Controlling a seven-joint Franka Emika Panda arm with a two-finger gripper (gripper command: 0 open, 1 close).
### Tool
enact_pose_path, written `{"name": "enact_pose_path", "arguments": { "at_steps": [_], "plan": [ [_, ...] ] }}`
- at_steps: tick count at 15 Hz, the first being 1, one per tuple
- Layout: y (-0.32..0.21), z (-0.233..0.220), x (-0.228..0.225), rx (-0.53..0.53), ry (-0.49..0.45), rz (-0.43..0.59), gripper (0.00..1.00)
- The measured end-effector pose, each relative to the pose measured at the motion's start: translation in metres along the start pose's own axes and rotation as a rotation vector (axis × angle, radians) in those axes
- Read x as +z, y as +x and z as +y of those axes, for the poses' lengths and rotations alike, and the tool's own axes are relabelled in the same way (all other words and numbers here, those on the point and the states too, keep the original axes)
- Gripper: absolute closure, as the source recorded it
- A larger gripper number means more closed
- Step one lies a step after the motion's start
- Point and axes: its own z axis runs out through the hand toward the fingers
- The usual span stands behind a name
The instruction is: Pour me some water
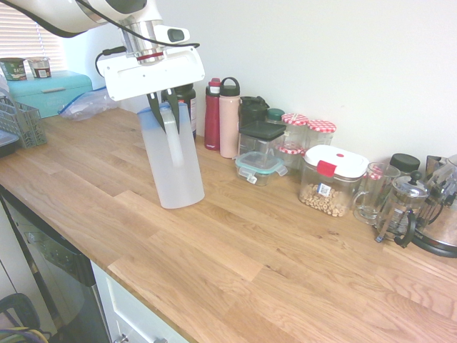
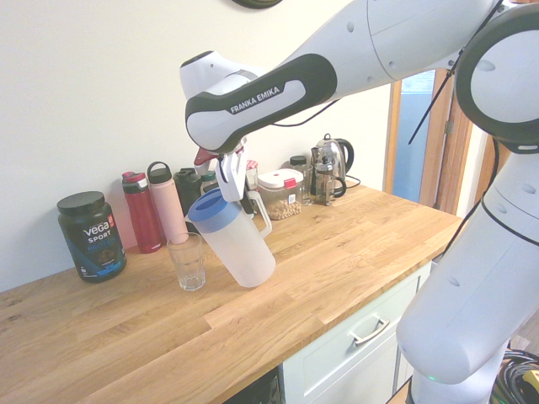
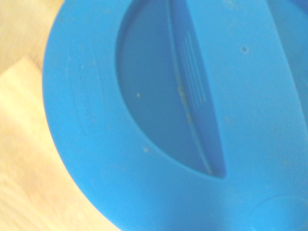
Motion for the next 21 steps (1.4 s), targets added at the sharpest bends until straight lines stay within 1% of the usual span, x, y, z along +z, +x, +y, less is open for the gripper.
{"name": "enact_pose_path", "arguments": {
  "at_steps": [3,6,11,17,21],
  "plan": [
    [0.003,-0.002,-0.002,-0.046,-0.067,0.001,1.00],
    [0.017,-0.003,0.003,-0.082,-0.130,-0.010,1.00],
    [0.029,-0.018,0.001,-0.128,-0.174,-0.024,1.00],
    [0.036,-0.022,-0.007,-0.178,-0.286,-0.021,1.00],
    [0.040,-0.030,-0.004,-0.206,-0.318,-0.025,1.00]
  ]
}}
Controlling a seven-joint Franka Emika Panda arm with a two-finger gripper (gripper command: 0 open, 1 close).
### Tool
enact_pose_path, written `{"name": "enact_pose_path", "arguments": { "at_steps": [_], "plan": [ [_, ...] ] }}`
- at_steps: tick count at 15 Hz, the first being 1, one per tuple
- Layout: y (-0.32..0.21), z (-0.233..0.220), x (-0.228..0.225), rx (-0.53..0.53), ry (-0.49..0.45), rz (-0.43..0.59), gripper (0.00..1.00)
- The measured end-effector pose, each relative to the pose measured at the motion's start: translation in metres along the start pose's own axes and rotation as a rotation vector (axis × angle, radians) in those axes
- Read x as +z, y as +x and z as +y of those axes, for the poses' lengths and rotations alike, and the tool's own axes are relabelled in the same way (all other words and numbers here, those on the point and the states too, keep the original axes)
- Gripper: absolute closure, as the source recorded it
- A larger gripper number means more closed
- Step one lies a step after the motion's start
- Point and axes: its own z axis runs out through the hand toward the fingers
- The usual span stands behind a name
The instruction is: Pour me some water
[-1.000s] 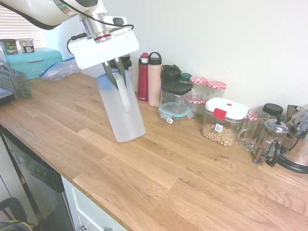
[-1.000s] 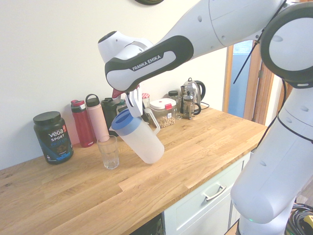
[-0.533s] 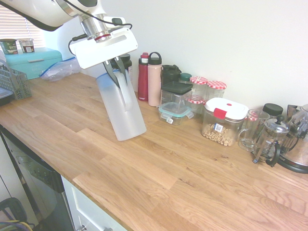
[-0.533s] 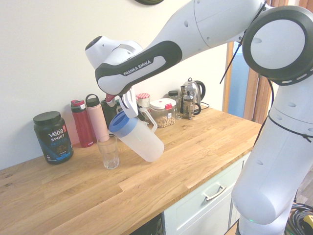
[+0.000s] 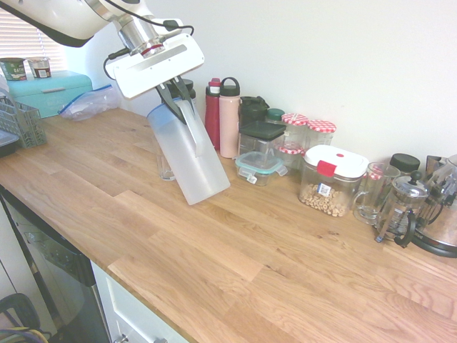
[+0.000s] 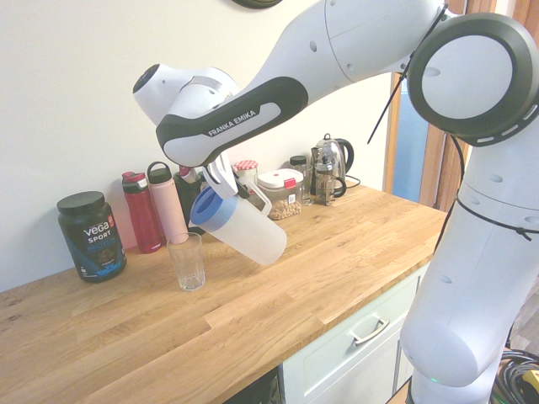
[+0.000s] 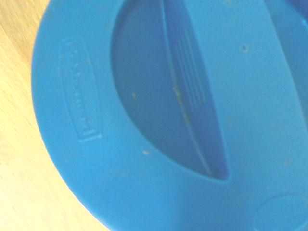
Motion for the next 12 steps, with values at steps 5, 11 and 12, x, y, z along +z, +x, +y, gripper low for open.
{"name": "enact_pose_path", "arguments": {
  "at_steps": [5,11,12],
  "plan": [
    [0.0065,-0.0086,0.0059,-0.030,-0.033,-0.006,1.00],
    [0.0064,-0.0113,0.0047,-0.036,-0.040,-0.006,1.00],
    [0.0065,-0.0116,0.0045,-0.032,-0.037,-0.004,1.00]
  ]
}}
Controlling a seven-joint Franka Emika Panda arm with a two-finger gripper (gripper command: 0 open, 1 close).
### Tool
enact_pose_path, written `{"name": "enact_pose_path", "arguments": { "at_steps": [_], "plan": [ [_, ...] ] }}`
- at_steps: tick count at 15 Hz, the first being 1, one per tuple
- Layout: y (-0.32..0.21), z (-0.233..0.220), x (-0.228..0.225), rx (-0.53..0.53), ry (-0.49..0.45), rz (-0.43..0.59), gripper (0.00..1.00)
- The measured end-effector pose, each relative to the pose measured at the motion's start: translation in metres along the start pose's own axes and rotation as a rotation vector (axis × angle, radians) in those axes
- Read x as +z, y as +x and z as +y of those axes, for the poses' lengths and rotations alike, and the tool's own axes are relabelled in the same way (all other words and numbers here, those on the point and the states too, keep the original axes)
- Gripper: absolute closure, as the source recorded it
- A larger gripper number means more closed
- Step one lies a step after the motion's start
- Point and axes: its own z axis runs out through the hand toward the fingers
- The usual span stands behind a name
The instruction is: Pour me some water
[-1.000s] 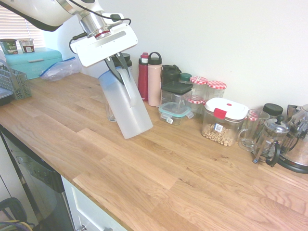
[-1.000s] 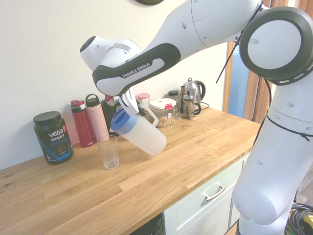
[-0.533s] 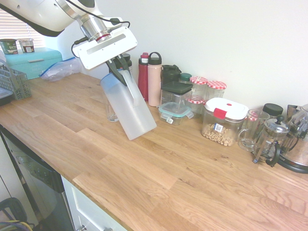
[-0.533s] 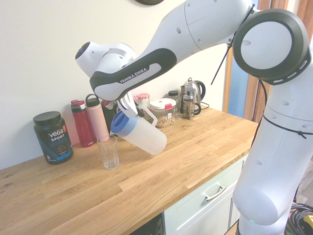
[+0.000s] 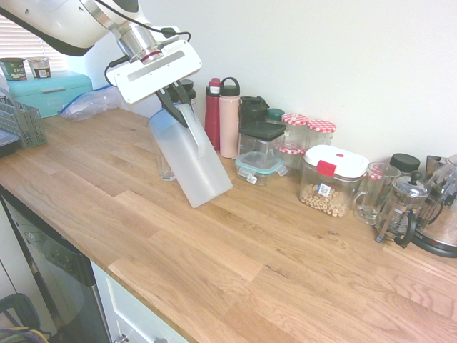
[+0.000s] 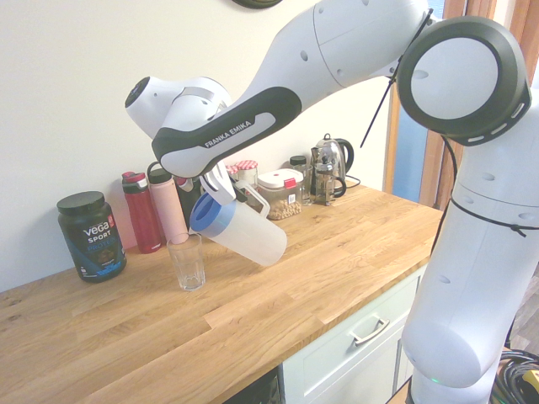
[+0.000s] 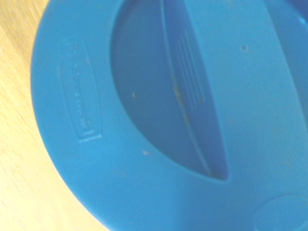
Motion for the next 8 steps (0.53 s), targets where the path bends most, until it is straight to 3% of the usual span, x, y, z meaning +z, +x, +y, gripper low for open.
{"name": "enact_pose_path", "arguments": {
  "at_steps": [4,8],
  "plan": [
    [-0.005,0.014,-0.005,0.055,0.069,0.018,1.00],
    [-0.036,0.084,-0.008,0.202,0.167,0.058,1.00]
  ]
}}
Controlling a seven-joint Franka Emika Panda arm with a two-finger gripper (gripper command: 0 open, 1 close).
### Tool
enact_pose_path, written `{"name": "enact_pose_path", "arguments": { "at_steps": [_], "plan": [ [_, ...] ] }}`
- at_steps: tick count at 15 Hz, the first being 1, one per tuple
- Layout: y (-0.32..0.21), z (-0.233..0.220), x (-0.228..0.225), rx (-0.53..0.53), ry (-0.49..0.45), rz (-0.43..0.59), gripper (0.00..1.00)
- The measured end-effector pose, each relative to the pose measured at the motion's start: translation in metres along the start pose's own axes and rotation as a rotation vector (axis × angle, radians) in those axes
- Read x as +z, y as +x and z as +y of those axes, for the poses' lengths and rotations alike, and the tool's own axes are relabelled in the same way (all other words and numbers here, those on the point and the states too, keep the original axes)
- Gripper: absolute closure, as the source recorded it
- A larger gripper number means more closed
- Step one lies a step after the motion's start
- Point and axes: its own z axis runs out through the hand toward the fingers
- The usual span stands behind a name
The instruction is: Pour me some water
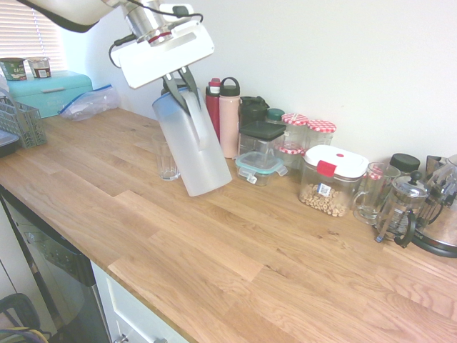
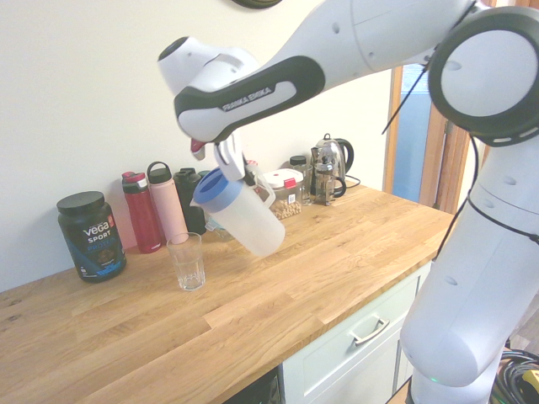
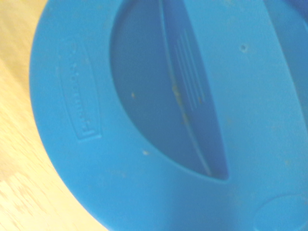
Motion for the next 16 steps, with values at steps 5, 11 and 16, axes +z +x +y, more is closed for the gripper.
{"name": "enact_pose_path", "arguments": {
  "at_steps": [5,11,16],
  "plan": [
    [-0.026,0.098,0.038,0.273,0.175,0.036,1.00],
    [-0.068,0.181,0.122,0.602,0.339,0.027,1.00],
    [-0.074,0.205,0.145,0.887,0.424,0.020,1.00]
  ]
}}
